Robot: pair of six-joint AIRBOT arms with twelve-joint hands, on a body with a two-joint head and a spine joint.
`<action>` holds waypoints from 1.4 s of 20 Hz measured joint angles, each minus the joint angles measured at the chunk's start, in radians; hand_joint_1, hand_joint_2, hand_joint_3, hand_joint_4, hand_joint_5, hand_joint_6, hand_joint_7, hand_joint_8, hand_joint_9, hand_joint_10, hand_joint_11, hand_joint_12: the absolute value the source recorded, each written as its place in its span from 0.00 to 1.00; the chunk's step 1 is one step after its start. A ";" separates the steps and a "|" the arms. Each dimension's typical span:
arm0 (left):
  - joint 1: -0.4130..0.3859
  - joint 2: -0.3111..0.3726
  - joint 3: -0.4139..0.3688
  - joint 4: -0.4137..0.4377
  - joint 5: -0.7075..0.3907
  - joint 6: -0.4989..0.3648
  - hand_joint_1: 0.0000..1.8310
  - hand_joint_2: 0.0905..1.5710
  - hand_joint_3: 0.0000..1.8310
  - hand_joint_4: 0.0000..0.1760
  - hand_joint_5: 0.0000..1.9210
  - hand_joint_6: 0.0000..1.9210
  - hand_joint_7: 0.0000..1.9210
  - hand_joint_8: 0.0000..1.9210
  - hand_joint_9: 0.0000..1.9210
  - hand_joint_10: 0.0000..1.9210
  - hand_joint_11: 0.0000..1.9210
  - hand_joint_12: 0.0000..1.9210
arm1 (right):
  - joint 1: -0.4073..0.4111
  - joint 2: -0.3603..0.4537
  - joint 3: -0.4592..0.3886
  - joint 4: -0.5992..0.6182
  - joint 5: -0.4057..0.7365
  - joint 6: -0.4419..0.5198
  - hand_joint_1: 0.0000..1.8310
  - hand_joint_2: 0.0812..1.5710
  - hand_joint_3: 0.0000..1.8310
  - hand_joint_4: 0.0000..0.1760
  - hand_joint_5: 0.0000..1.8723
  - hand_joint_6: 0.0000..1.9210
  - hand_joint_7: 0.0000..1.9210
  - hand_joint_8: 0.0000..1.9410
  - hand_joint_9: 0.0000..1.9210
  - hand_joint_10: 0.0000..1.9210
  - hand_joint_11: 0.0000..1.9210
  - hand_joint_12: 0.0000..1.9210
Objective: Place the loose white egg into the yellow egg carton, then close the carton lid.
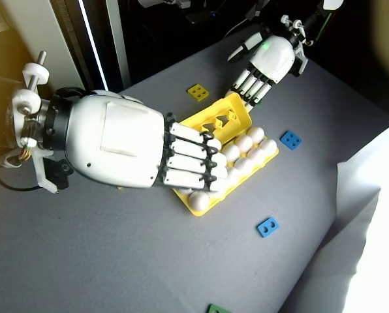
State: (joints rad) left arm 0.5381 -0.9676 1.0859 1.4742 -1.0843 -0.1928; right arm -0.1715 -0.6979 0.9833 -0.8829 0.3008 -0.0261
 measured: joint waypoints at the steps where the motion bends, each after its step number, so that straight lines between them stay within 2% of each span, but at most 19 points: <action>1: 0.002 0.000 -0.006 0.003 0.002 0.000 0.00 0.82 0.00 0.00 0.15 0.00 0.14 0.00 0.12 0.00 0.00 0.17 | 0.000 0.014 0.000 0.001 -0.005 0.000 0.21 0.48 0.00 0.15 0.04 0.00 0.01 0.00 0.00 0.00 0.00 0.00; 2: 0.002 0.000 -0.013 0.005 0.004 0.000 0.00 0.82 0.00 0.00 0.17 0.00 0.16 0.00 0.14 0.00 0.01 0.19 | 0.000 0.027 0.000 0.003 -0.006 0.000 0.23 0.48 0.00 0.05 0.05 0.01 0.02 0.00 0.00 0.00 0.00 0.00; 4: 0.003 0.000 -0.021 0.003 0.013 0.000 0.00 0.81 0.00 0.00 0.17 0.00 0.17 0.00 0.13 0.00 0.00 0.20 | 0.000 0.049 0.000 0.003 -0.007 0.000 0.24 0.48 0.00 0.00 0.06 0.01 0.02 0.00 0.00 0.00 0.00 0.00; 7: 0.003 -0.001 -0.029 0.003 0.026 -0.002 0.00 0.81 0.00 0.00 0.17 0.00 0.16 0.00 0.13 0.00 0.00 0.20 | 0.000 0.073 -0.001 0.003 -0.007 0.000 0.25 0.47 0.00 0.00 0.05 0.00 0.01 0.00 0.00 0.00 0.00 0.00; 14: -0.014 -0.001 -0.035 0.010 0.041 -0.031 0.00 0.81 0.00 0.00 0.11 0.00 0.11 0.00 0.08 0.00 0.00 0.08 | -0.011 0.099 -0.045 0.029 -0.022 0.001 0.23 0.48 0.00 0.00 0.04 0.01 0.00 0.00 0.00 0.00 0.00 0.00; 17: -0.023 -0.001 -0.026 0.013 0.036 -0.048 0.00 0.81 0.00 0.00 0.12 0.00 0.12 0.00 0.09 0.00 0.02 0.09 | -0.010 0.097 -0.047 0.090 -0.021 0.001 0.25 0.49 0.00 0.00 0.04 0.00 0.00 0.00 0.00 0.00 0.00 0.00; 19: -0.024 -0.001 -0.018 0.003 0.033 -0.054 0.00 0.82 0.00 0.00 0.13 0.00 0.12 0.00 0.09 0.00 0.01 0.09 | -0.010 0.097 -0.047 0.093 -0.025 0.000 0.27 0.48 0.00 0.00 0.05 0.01 0.02 0.01 0.00 0.00 0.02 0.01; 22: -0.043 -0.001 0.001 0.002 0.014 -0.074 0.00 0.81 0.00 0.00 0.14 0.00 0.14 0.00 0.11 0.00 0.02 0.10 | -0.010 0.097 -0.047 0.093 -0.025 0.000 0.25 0.48 0.00 0.00 0.05 0.00 0.02 0.00 0.00 0.00 0.00 0.00; 26: -0.063 0.000 0.024 -0.021 0.001 -0.093 0.00 0.81 0.00 0.00 0.13 0.00 0.12 0.00 0.10 0.00 0.00 0.10 | -0.006 0.097 -0.047 0.094 -0.021 0.000 0.27 0.48 0.00 0.00 0.05 0.00 0.02 0.00 0.00 0.00 0.01 0.01; 27: -0.063 0.000 0.026 -0.024 -0.002 -0.094 0.00 0.81 0.00 0.00 0.15 0.00 0.15 0.00 0.12 0.00 0.02 0.12 | -0.006 0.098 -0.047 0.094 -0.021 0.000 0.26 0.48 0.00 0.00 0.06 0.01 0.03 0.00 0.00 0.00 0.01 0.01; 28: -0.062 0.000 0.026 -0.023 -0.002 -0.095 0.00 0.81 0.00 0.00 0.13 0.00 0.13 0.00 0.10 0.00 0.00 0.09 | -0.006 0.098 -0.047 0.093 -0.021 0.000 0.23 0.49 0.00 0.00 0.05 0.00 0.02 0.00 0.00 0.00 0.00 0.00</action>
State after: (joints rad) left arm 0.4759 -0.9680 1.1114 1.4509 -1.0863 -0.2878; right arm -0.1780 -0.5999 0.9363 -0.7895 0.2794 -0.0261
